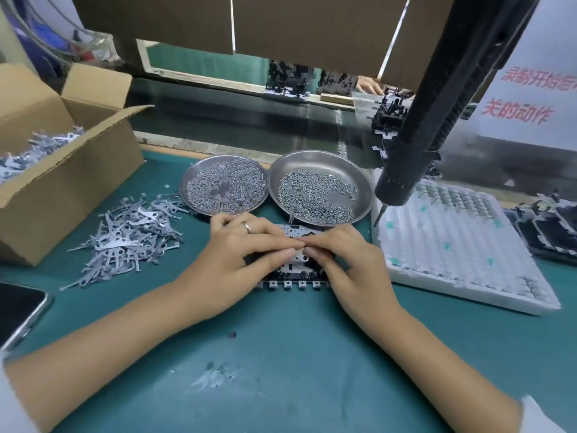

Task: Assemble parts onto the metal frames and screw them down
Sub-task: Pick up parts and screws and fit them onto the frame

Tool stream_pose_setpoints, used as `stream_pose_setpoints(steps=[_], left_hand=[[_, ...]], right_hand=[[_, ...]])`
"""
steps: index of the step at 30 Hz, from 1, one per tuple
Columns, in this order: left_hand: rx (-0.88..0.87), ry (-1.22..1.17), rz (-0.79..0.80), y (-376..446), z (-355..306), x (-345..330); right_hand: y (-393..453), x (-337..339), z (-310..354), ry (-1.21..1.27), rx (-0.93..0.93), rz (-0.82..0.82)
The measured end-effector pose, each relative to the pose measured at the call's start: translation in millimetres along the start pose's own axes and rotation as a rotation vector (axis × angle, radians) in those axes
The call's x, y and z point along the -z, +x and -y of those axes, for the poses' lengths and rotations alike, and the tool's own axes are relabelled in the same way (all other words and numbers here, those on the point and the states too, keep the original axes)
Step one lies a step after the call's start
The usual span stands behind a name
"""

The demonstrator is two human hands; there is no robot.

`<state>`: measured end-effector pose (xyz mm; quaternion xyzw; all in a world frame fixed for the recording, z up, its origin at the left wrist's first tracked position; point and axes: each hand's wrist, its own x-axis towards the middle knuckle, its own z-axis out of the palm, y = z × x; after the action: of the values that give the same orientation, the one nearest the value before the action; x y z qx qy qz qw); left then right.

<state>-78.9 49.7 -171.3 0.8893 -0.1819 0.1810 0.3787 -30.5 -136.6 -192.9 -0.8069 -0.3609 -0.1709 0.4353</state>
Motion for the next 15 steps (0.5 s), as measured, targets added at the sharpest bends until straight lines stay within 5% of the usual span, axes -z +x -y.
stream_pose_setpoints(steps=[8,15], left_hand=[[0.183,-0.041,-0.133,-8,0,-14],[0.215,-0.015,-0.13,-8,-3,-12]], right_hand=[[-4,0,2,0.029,-0.028,-0.057],[-9,1,3,-0.082,0.105,0.078]])
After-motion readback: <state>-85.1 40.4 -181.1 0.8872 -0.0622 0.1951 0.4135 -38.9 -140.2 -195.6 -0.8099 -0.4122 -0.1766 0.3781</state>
